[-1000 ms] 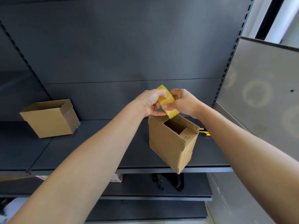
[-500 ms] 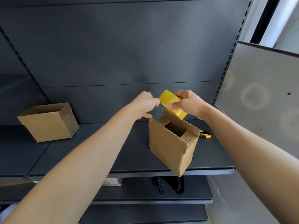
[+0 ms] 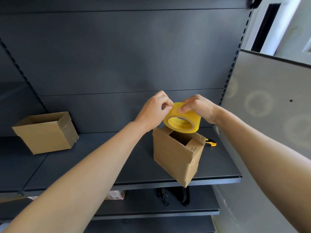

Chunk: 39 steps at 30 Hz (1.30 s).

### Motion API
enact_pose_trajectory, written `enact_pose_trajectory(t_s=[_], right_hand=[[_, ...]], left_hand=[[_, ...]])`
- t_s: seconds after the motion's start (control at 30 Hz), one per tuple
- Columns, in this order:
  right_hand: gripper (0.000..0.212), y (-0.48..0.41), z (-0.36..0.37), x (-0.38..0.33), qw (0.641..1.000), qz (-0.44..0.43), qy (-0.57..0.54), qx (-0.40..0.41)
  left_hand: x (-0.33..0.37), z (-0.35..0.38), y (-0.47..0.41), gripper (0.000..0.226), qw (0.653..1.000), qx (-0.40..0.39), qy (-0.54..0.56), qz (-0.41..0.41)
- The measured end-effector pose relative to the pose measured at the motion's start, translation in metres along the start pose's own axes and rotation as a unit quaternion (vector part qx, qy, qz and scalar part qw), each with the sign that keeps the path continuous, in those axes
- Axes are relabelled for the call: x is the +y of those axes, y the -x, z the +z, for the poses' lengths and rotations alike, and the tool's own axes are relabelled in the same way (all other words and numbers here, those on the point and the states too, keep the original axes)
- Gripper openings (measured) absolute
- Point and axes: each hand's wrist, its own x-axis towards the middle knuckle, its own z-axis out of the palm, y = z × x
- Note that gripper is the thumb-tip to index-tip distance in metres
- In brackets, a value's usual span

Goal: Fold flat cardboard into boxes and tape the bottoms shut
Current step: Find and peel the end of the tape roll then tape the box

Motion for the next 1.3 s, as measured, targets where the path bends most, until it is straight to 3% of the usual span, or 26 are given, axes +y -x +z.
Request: enact_pose_trajectory(t_s=[0.27, 0.43, 0.63, 0.9, 1.1, 1.3], right_hand=[[0.006, 0.004, 0.006, 0.005, 1.000, 0.006, 0.008, -0.028], [0.008, 0.003, 0.007, 0.008, 0.999, 0.012, -0.023, -0.034], [0.018, 0.000, 0.003, 0.013, 0.998, 0.015, -0.041, -0.035], [0.009, -0.007, 0.002, 0.018, 0.996, 0.006, -0.090, -0.025], [0.008, -0.012, -0.002, 0.018, 0.997, -0.011, -0.070, -0.039], [0.009, -0.018, -0.006, 0.013, 0.996, -0.027, -0.066, -0.058]], left_hand=[[0.004, -0.010, -0.005, 0.012, 0.985, -0.106, -0.130, 0.043], [0.004, -0.007, -0.009, 0.010, 0.981, -0.115, -0.146, 0.046], [0.001, -0.005, -0.010, 0.013, 0.980, -0.164, -0.112, 0.022], [-0.006, -0.004, -0.009, 0.008, 0.979, -0.165, 0.084, -0.081], [-0.011, -0.007, -0.011, 0.010, 0.981, -0.136, 0.084, -0.109], [-0.007, -0.011, -0.014, 0.019, 0.978, -0.180, 0.033, -0.104]])
